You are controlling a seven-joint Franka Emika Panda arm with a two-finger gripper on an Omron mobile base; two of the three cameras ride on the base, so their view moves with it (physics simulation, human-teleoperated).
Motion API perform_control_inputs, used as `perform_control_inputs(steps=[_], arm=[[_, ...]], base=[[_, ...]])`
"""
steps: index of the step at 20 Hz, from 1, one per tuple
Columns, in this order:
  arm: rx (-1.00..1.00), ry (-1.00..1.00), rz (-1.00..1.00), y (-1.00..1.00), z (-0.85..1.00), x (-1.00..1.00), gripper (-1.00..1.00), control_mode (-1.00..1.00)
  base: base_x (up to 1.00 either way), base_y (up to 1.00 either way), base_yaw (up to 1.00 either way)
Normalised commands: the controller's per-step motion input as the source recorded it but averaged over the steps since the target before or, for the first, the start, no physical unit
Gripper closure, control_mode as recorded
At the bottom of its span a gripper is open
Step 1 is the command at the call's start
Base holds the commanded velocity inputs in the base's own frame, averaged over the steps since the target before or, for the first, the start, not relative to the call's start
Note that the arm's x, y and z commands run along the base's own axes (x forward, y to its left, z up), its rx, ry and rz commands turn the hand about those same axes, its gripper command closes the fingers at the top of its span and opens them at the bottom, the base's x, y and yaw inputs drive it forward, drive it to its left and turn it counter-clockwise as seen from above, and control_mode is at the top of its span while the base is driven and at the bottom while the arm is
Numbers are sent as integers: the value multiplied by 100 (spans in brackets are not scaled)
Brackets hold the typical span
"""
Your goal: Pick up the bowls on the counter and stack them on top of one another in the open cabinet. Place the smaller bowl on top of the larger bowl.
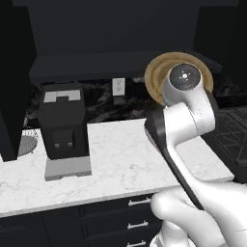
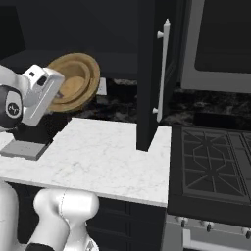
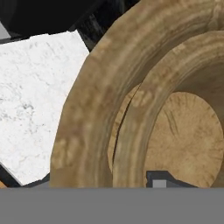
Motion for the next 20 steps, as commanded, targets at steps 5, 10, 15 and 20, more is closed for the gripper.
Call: perform_control_inputs(steps=[5, 10, 15, 20], arm=[[0, 3, 0, 0, 86, 95, 100, -100], [0, 8, 0, 0, 13, 100, 100, -100], [0, 12, 0, -3, -3, 100, 100, -100], [0, 8, 0, -15, 0, 100, 100, -100]], base=[[0, 0, 0], [0, 0, 0], [0, 0, 0], [0, 0, 0]])
